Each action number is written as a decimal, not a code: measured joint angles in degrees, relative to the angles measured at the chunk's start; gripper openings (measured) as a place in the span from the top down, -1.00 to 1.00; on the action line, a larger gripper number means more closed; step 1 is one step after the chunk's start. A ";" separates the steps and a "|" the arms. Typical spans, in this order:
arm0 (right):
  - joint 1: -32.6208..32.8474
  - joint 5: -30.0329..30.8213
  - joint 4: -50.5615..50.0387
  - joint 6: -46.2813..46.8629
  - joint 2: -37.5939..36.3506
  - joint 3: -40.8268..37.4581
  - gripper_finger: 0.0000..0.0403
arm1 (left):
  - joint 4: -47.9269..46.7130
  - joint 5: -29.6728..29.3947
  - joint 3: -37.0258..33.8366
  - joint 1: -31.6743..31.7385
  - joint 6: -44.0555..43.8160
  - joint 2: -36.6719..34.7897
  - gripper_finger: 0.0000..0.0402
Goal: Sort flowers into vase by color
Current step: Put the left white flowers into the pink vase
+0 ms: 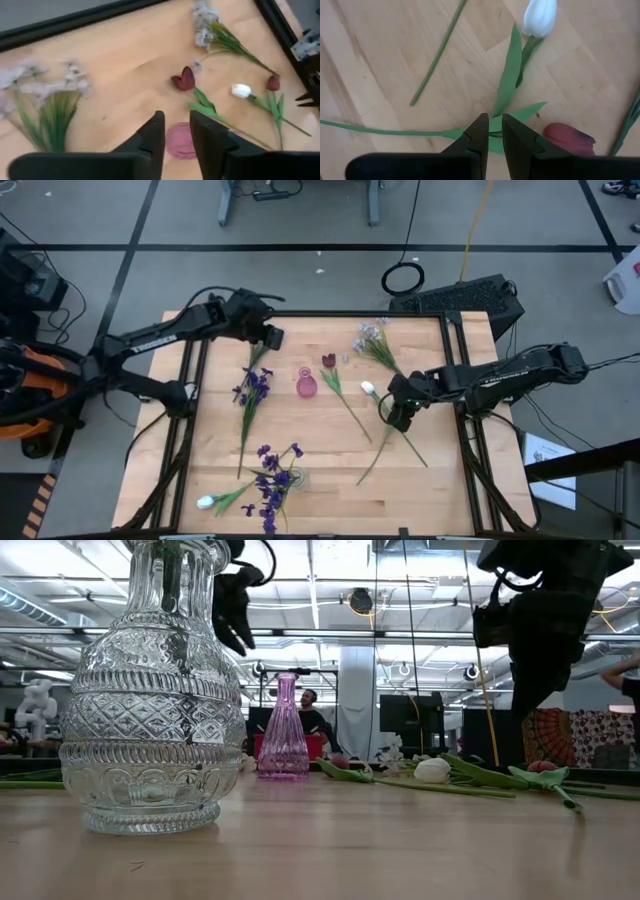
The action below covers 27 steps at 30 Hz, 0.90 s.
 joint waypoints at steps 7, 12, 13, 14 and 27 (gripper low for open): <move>0.02 0.02 -0.01 4.22 0.00 0.00 0.78 | 0.85 -5.36 0.00 0.51 1.41 3.43 0.41; 0.02 0.04 0.64 11.10 0.00 0.00 0.78 | 0.15 -12.16 0.02 0.57 3.64 5.91 0.40; 0.02 0.04 1.03 11.84 0.00 0.00 0.78 | 0.11 -12.76 0.02 0.57 5.11 6.49 0.38; 0.02 0.04 1.44 12.53 0.00 0.00 0.78 | -0.02 -12.88 0.02 0.55 6.38 7.00 0.35; 0.02 0.48 2.85 21.40 0.00 0.02 0.78 | -0.24 -14.02 0.02 0.51 16.66 10.58 -0.30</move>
